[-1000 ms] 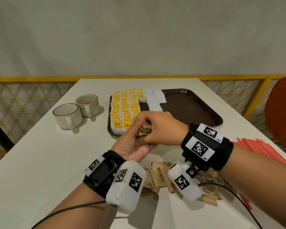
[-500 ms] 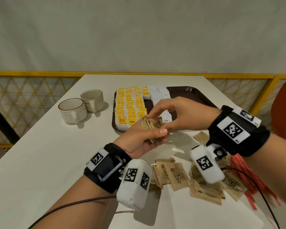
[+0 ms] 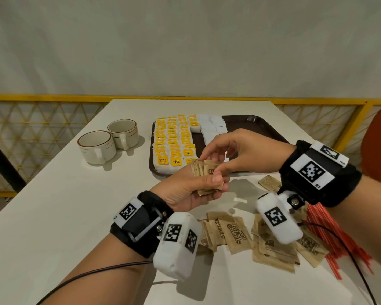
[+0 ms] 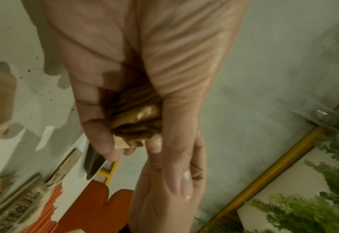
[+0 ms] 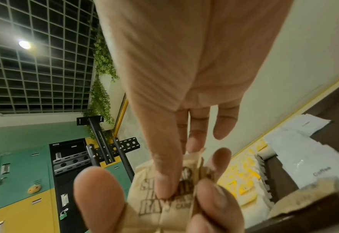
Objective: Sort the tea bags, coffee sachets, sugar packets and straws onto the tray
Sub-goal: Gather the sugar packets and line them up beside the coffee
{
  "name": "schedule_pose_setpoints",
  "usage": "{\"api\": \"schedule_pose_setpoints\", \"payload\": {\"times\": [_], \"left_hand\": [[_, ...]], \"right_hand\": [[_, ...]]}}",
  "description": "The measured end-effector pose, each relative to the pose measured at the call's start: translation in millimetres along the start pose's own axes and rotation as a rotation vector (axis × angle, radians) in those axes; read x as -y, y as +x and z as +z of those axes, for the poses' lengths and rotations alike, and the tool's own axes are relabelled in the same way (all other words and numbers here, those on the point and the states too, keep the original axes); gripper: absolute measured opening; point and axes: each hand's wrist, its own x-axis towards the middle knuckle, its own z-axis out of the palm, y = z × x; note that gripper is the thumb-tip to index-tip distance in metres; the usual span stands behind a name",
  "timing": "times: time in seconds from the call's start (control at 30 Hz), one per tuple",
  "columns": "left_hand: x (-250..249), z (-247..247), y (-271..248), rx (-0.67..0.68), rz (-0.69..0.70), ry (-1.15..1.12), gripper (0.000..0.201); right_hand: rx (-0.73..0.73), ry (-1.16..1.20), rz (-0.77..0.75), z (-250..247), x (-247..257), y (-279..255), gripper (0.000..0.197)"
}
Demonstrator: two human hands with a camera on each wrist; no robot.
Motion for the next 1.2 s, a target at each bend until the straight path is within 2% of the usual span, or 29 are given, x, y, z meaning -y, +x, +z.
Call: {"api": "schedule_pose_setpoints", "payload": {"times": [0.27, 0.47, 0.57, 0.7, 0.8, 0.9, 1.03, 1.1, 1.2], "left_hand": [[-1.5, 0.8, -3.2, 0.041, -0.007, -0.014, 0.063], [-4.3, -1.4, -0.9, 0.023, 0.055, -0.032, 0.077], [-12.6, -5.4, 2.5, -0.012, 0.088, -0.073, 0.07], [-44.9, -8.5, 15.4, -0.208, 0.093, -0.052, 0.041], [-81.8, -20.5, 40.6, -0.299, 0.1, 0.153, 0.029], [-116.7, -33.5, 79.2, -0.348, 0.052, 0.465, 0.014], [-148.0, -51.6, 146.1, -0.387, -0.035, 0.905, 0.02], [-158.1, -60.4, 179.2, -0.362, -0.109, 1.092, 0.021], [-166.4, -66.9, 217.3, -0.351, -0.184, 1.334, 0.01]], "right_hand": [[0.02, 0.03, -0.034, -2.0, -0.6, -0.1, 0.025], [0.084, -0.03, 0.061, -5.1, -5.6, 1.2, 0.018], [0.046, 0.24, 0.062, -9.3, -6.9, 1.1, 0.014], [-0.191, 0.717, 0.132, -35.1, -18.3, 5.2, 0.016], [-0.399, 0.779, 0.22, -69.5, -41.4, 17.9, 0.009], [-0.528, 0.703, 0.358, -102.2, -78.7, 39.1, 0.014], [-0.535, 0.495, 0.583, -128.1, -133.3, 69.9, 0.02], [-0.547, 0.464, 0.631, -132.7, -157.4, 84.1, 0.021], [-0.531, 0.49, 0.644, -131.5, -190.2, 106.1, 0.019]]}}
